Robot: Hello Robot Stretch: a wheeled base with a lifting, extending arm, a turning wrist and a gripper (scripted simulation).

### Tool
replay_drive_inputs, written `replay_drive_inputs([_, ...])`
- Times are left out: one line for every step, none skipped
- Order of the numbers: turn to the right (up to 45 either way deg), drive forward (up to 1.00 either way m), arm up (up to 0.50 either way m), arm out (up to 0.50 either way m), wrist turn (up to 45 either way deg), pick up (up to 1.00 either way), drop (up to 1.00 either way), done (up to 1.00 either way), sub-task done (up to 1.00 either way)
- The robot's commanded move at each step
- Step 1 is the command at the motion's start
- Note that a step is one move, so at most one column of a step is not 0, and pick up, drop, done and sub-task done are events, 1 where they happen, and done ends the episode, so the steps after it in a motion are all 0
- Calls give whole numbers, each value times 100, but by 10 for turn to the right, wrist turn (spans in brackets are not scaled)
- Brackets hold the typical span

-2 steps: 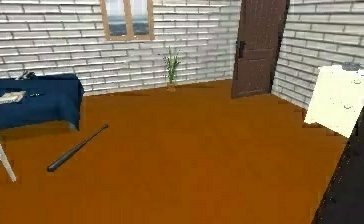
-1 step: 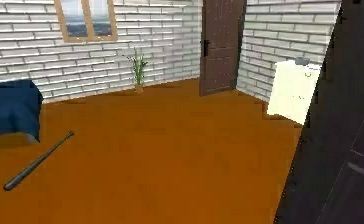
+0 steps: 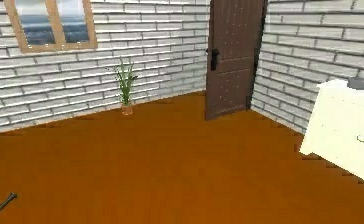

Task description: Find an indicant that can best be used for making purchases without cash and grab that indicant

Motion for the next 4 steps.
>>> replay_drive_inputs([150,0,0,0,0,0,0,0,0])
replay_drive_inputs([0,15,0,0,0,0,0,0,0])
replay_drive_inputs([450,0,0,0,0,0,0,0,0])
replay_drive_inputs([0,85,0,0,0,0,0,0,0])
